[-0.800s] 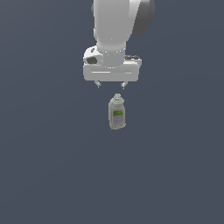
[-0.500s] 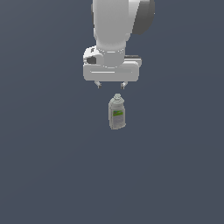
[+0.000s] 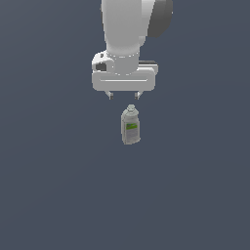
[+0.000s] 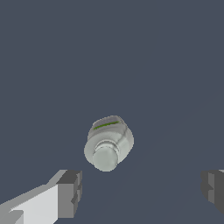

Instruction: Pick up the object and move it to a goal position.

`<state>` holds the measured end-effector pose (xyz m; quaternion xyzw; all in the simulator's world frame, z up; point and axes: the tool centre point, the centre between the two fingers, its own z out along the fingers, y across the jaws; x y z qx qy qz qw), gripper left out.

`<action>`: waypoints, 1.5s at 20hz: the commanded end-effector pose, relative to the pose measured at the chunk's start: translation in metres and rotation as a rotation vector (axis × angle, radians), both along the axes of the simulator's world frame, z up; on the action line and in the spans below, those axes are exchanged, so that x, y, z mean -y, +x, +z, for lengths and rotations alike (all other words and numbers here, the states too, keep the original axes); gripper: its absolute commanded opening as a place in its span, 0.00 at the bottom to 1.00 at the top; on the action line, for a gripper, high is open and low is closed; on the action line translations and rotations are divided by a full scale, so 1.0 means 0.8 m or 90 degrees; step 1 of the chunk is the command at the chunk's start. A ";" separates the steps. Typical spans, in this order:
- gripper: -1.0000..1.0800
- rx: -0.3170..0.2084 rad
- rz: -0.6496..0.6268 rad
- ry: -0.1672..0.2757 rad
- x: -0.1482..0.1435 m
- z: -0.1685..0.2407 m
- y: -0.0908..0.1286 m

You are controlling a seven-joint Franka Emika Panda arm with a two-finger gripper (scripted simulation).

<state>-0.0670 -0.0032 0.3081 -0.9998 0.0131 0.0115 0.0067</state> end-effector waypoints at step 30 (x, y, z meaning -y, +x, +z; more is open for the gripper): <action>0.96 0.002 -0.360 -0.011 -0.017 -0.016 -0.006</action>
